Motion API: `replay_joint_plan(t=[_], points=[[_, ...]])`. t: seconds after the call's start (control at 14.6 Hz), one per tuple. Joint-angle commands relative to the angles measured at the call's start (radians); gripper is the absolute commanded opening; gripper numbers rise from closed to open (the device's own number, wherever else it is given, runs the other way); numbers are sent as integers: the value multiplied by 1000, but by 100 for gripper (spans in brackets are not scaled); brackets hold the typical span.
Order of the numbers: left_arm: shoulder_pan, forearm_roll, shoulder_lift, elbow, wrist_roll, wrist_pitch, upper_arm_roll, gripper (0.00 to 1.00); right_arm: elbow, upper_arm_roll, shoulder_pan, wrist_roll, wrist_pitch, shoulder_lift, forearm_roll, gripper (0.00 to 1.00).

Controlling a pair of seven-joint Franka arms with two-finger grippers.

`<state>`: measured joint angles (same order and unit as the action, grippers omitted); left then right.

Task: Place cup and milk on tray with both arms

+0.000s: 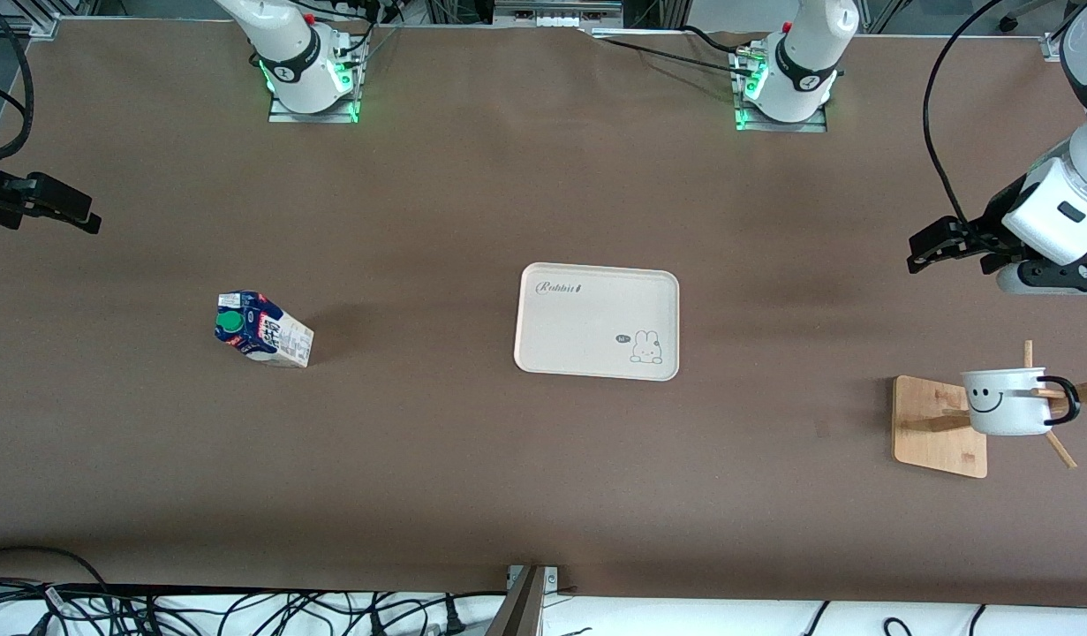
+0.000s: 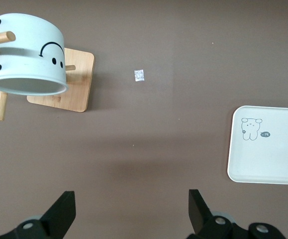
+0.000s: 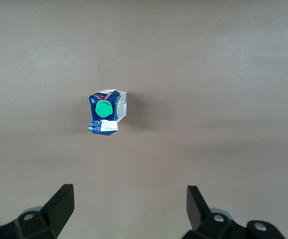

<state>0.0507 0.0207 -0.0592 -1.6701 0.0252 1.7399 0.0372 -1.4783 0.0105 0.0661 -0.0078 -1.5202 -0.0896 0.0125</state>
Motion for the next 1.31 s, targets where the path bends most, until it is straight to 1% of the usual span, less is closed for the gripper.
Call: replay_joint_plan(t=[0.0, 0.82, 1.03, 1.1, 1.24], points=[[-3, 1, -13, 32, 1, -20, -5, 100, -3, 3, 6, 5, 3, 7, 6, 100], [-3, 1, -14, 32, 1, -19, -3, 100, -5, 3, 9, 0, 8, -5, 7, 100], [-3, 1, -14, 32, 1, -19, -5, 100, -7, 2, 9, -4, 47, -7, 7, 100], [-3, 1, -14, 32, 1, -19, -3, 100, -10, 3, 9, 2, 73, -18, 7, 100], [-3, -1, -14, 32, 1, -19, -5, 100, -8, 3, 1, 2, 77, -54, 9, 100]])
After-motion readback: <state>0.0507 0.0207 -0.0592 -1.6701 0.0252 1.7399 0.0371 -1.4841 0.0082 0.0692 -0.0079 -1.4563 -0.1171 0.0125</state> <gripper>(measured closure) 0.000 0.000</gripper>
